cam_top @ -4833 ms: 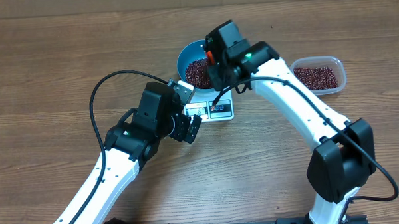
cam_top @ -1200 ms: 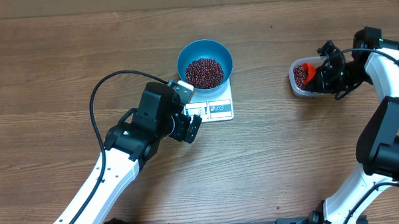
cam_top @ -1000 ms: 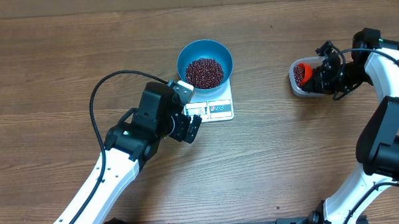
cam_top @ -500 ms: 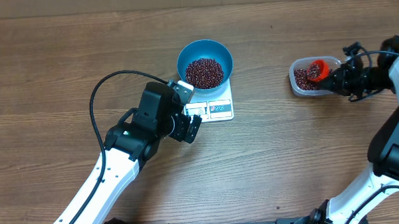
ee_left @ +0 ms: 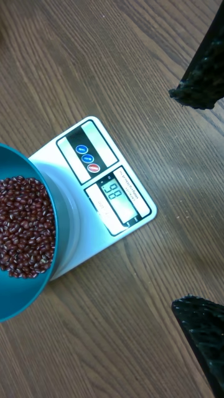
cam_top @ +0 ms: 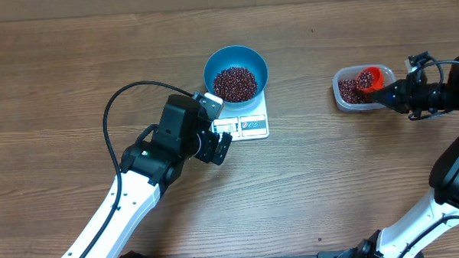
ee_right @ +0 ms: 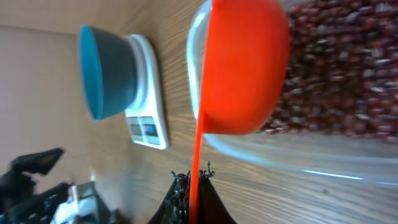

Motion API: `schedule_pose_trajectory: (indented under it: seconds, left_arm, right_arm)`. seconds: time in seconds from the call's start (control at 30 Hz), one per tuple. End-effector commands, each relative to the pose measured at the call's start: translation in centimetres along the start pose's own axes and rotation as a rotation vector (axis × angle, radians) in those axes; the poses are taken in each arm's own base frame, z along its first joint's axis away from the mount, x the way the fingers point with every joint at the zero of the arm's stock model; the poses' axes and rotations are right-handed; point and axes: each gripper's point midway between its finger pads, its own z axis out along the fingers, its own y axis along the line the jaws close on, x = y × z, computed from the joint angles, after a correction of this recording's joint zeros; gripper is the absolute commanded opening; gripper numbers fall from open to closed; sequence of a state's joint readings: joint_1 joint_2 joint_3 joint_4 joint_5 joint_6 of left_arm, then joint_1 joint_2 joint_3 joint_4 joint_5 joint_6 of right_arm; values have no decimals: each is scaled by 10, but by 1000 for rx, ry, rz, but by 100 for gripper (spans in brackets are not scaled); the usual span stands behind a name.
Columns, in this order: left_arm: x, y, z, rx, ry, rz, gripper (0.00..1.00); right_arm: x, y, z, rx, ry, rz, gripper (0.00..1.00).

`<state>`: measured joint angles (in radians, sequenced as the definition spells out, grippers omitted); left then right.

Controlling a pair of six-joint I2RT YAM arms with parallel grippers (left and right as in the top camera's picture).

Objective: Scoop item into bowl and weigh 150g on scale
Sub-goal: 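Lift the filled scoop and carry it over the blue bowl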

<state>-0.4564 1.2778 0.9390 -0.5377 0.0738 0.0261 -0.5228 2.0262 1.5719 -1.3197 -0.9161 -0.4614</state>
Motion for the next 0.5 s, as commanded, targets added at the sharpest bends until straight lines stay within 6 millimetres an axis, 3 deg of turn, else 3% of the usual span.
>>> schedule_pose_trajectory:
  seconds: [0.0,0.27,0.47]
  left_arm:
    - [2,3,2,-9,5,0,99]
    - [2,3,2,-9,5,0,100]
    - [2,3,2,-9,5,0,100]
  right_arm:
    - [-14,29,-4,-105,-43,-89,4]
    - [-10,76,24,-148,40,-168,4]
    - [-7,122,53,-170,114,-243,4]
